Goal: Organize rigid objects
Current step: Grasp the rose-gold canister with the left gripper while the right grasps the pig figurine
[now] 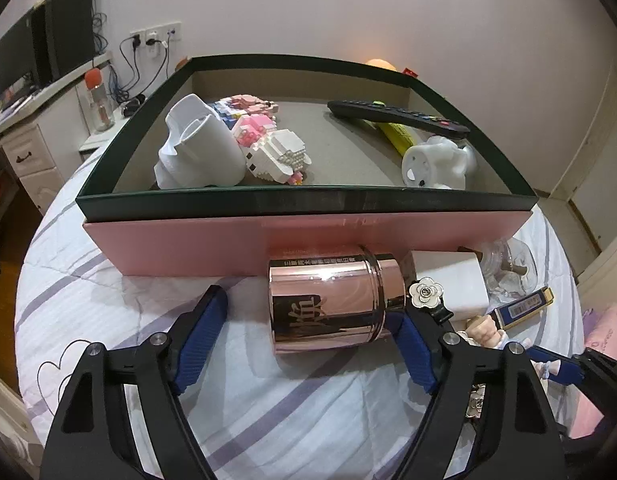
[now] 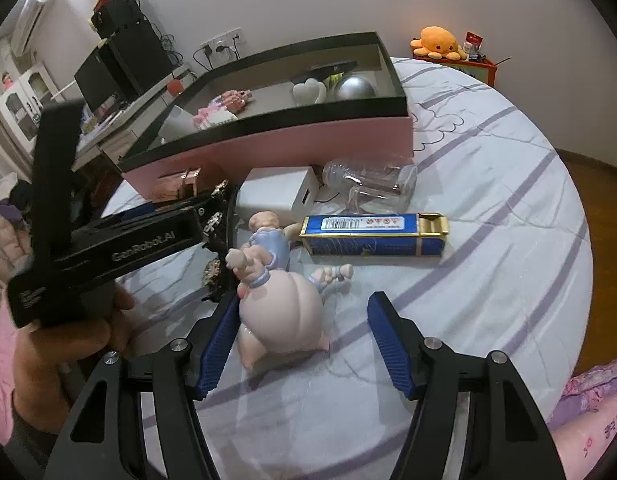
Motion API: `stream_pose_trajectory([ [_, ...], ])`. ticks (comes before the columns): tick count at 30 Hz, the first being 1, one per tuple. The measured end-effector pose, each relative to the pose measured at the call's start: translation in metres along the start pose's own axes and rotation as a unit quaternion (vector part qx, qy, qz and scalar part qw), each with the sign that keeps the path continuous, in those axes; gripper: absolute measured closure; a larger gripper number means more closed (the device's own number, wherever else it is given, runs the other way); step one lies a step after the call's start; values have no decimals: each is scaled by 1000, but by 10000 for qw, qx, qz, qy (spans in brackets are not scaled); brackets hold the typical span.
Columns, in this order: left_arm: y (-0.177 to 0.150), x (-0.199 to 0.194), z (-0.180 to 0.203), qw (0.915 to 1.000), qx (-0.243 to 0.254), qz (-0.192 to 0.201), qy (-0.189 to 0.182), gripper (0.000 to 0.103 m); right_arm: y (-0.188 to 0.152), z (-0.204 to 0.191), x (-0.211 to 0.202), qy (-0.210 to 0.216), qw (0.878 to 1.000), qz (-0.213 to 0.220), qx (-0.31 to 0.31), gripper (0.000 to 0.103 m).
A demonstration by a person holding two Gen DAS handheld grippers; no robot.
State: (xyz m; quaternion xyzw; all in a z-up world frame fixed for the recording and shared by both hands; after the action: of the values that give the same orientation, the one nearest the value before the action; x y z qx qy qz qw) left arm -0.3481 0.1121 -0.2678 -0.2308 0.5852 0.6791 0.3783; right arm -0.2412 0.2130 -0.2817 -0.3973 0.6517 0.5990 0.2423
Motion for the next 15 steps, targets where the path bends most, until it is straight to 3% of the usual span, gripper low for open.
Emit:
stream_pose_trajectory([
  [3,0,-1,2,10000,11,-1,-96,30,6,-2,7,-147,9998,56,-105,38],
  [4,0,-1,4,9999,17,1,-158,42,8,-3,8,-198,9997,91,-150,38],
  [8,1,-2,4,9993,-94,-12,-354,43,9,-11,9,-354,9986,134,-361,43],
  [15,-4,-12,0,9991,-134,52,-407,43,-1,-3,-5,-112,9998,169,-80,45],
])
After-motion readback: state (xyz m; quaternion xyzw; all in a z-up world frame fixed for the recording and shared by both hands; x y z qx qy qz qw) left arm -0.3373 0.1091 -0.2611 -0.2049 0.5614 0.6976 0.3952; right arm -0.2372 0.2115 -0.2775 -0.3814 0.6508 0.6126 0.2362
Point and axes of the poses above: each gripper's, at about its wrist camera, not at the fingertips, and x roughly the way its jaws point, z to its right, y to its top, the point moved 10 cm from there along x, roughly the way its jaws point, and after that the axes turned 7 degrees about -x, right-handed, at the moved point
